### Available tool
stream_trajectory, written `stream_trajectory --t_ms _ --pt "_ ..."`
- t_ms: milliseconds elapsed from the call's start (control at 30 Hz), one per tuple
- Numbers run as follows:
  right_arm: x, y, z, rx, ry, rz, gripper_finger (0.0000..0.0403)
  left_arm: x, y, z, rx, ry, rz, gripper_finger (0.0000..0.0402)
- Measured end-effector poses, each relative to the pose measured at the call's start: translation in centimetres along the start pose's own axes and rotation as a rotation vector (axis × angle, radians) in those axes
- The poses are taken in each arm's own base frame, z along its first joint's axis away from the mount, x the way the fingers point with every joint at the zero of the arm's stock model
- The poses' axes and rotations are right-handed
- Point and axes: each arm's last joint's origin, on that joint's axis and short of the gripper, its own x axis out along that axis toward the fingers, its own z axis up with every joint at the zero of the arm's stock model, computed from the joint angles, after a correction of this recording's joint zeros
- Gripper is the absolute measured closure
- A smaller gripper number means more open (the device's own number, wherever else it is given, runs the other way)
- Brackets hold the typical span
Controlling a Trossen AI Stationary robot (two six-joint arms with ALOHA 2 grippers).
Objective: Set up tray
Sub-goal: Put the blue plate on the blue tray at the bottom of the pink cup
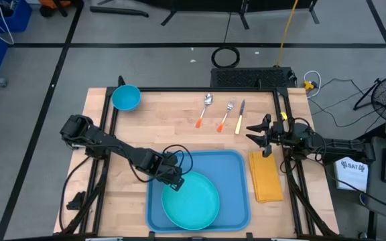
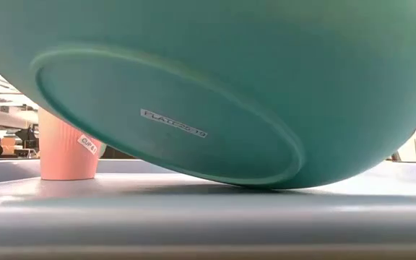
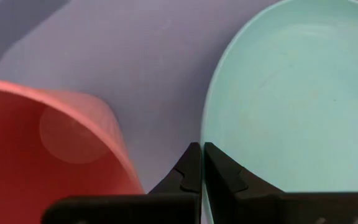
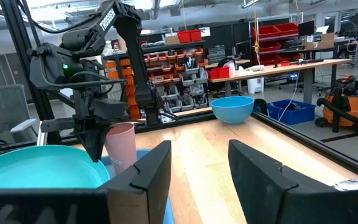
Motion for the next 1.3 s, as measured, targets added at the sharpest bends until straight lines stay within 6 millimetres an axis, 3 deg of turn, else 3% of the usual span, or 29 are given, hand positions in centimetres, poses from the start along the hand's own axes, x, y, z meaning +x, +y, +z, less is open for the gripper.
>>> stream_trajectory --t_ms 233,433,533,667,900,1033,1300 --pt "0.0 0.0 0.0 0.000 0.000 0.000 0.0250 0.0 -0.7 0.2 0.018 -0.016 -0.069 0.0328" --pt "0.0 0.0 0.0 0.000 0.000 0.000 0.0250 -0.1 -1.4 0.5 0.155 -0.033 -0.156 0.0311" --pt "0.0 0.0 0.0 0.000 0.000 0.000 0.0250 -0.1 -2.2 0.4 0.239 -0.023 -0.208 0.0330" --pt "0.0 0.0 0.0 0.000 -0.001 0.000 0.0250 1.8 -2.8 0.3 0.292 0.027 -0.169 0.0392" --pt "0.0 0.0 0.0 0.000 -0.004 0.000 0.0250 3.5 -4.9 0.9 0.424 0.049 -0.108 0.0399" --pt "0.0 0.0 0.0 0.000 -0.005 0.000 0.0250 2.4 -5.5 1.1 0.453 0.050 -0.057 0.0400" --pt "0.0 0.0 0.0 0.000 -0.005 0.000 0.0250 1.7 -4.8 1.1 0.440 0.053 0.038 0.0400"
